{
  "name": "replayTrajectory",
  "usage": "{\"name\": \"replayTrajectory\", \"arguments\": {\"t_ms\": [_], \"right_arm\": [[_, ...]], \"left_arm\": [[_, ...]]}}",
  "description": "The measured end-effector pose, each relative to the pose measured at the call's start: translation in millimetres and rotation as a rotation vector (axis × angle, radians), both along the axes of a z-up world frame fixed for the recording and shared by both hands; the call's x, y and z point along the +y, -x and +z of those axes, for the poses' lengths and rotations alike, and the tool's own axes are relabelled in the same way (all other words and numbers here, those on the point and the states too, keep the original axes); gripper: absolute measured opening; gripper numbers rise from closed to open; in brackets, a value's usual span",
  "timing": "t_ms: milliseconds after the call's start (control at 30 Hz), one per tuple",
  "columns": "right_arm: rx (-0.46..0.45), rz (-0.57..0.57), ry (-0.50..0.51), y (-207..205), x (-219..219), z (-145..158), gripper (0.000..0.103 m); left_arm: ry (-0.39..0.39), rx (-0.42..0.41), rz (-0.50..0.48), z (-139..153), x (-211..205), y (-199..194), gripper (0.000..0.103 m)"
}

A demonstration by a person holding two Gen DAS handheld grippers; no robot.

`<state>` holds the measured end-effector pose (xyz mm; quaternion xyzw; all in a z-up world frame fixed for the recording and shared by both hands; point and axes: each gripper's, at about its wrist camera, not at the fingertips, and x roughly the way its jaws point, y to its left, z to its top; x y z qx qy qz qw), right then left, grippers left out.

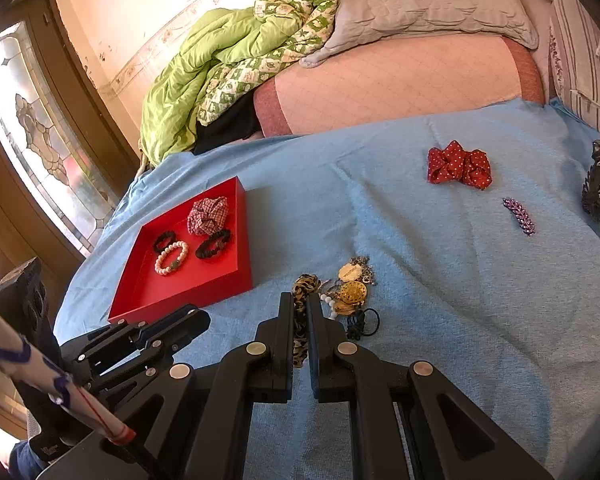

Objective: Organize jewelry
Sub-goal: 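Grasp the pearl earring with the left tool while the right tool holds the charm bracelet, then carry the pearl earring and charm bracelet over the red tray with both tools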

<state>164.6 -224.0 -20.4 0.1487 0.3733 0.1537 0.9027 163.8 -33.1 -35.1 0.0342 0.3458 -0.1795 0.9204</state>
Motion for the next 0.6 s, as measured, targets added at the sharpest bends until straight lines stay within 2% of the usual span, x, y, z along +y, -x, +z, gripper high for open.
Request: {"name": "replayTrajectory", "arguments": {"t_ms": [600], "right_arm": [[0.015,0.006,0.020,-4.1,8.2,-4.5,0.007]], "left_arm": [[0.067,-0.029,0.077,17.6,39.2,-10.1,0.011]]}}
